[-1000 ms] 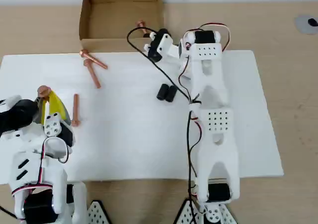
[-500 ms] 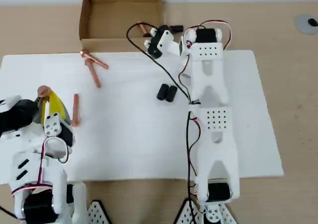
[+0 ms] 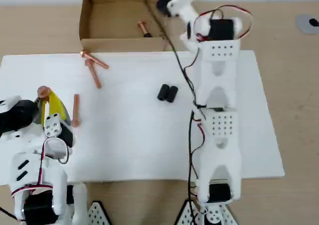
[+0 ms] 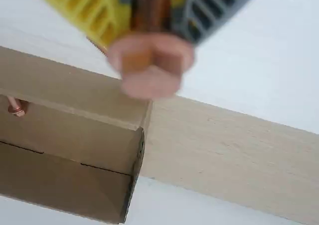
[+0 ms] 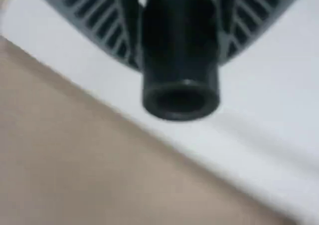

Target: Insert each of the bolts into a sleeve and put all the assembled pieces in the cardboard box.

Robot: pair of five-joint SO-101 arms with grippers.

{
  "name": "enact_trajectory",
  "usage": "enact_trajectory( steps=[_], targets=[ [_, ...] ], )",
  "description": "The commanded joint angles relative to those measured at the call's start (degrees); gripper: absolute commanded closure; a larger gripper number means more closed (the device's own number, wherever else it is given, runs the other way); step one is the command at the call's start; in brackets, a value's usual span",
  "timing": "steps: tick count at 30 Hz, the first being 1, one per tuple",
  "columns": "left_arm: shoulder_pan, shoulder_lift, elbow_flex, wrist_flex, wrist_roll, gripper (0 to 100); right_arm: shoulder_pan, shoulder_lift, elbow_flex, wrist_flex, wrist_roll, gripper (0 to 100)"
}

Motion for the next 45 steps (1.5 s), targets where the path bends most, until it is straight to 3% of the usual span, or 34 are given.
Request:
enact_trajectory(
  steps=[1, 7, 14, 19, 23, 27, 34, 39, 45],
  targets=[
    [0.9, -0.5, -0.9, -0.2, 1.3, 99, -3.3, -19.4, -3.2, 0.9, -9.5, 98.8],
    [0.9, -0.5, -0.9, -0.4, 3.3, 99, -12.0, -43.0, -1.0, 0.9, -15.8, 98.8],
    [0.9, -0.5, -3.1, -0.2, -1.7, 99, -15.3, -61.2, 18.2, 0.9, -16.0, 98.8],
    [0.8, -0.5, -5.4, -0.4, -5.4, 99, -15.3, -78.4, 45.9, 0.9, -16.9, 98.8],
    [0.8, -0.5, -8.1, -0.4, -5.5, 99, -15.5, -95.8, 76.0, 0.4, -22.6, 98.8],
    [1.3, -0.3, -9.0, -0.4, -5.2, 100, -15.3, -113.9, 104.8, -12.0, -23.4, 98.8],
    [10.1, -0.4, -9.2, -1.6, 2.4, 100, -16.5, -141.6, 153.2, -51.4, -23.6, 98.8],
    [14.0, -0.4, -9.2, -7.3, 2.6, 100, -28.4, -157.9, 176.8, -73.3, -23.4, 98.8],
    [16.6, -0.4, -8.9, -14.7, -6.7, 100, -42.5, -162.8, 188.4, -79.6, -23.6, 98.8]
  ],
)
